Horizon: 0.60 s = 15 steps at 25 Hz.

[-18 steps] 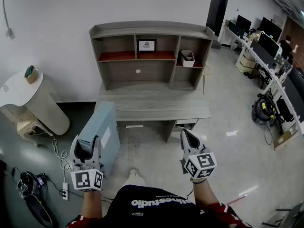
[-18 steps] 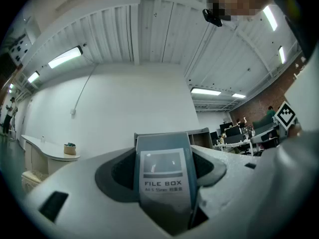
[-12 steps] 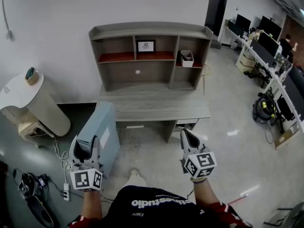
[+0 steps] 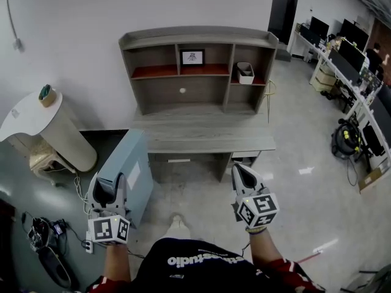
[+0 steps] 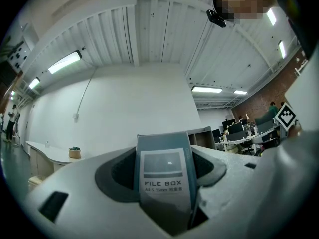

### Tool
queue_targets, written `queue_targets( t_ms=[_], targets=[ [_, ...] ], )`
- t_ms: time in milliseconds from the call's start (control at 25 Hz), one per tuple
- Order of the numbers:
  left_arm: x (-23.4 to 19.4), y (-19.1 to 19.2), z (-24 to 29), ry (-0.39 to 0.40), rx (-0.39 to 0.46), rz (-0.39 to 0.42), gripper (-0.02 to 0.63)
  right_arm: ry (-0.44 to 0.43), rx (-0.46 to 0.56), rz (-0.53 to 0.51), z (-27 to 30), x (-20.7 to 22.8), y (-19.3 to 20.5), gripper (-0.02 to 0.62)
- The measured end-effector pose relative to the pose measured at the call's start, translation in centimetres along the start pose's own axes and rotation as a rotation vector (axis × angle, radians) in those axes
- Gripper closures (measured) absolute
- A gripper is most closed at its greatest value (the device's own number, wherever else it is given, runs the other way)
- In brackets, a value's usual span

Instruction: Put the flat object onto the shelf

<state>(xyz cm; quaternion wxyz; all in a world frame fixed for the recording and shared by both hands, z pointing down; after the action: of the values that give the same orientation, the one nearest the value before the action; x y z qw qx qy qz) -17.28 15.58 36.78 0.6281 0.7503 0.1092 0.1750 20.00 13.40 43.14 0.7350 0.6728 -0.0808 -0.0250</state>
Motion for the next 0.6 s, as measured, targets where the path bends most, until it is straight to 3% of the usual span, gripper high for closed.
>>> queue_targets(
  t_ms=[600],
  targets=[
    [-0.3, 0.6, 0.3, -0.017, -0.009, -0.001, 0.325, -0.02, -0.05, 0.046, 0.5, 0.4, 1.5, 0.594]
  ],
)
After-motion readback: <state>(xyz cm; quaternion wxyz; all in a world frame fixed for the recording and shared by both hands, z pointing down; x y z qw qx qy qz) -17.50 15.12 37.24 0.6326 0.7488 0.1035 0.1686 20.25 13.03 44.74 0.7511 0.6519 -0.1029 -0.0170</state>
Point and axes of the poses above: the fingertips, and each gripper's own axes: z forward along the fingers, x to its right, y out of its underside, the point moved 2 cm from there along -z, backward along the fingers, and after that the axes turned 12 degrees about y, right-handed, at the moved point
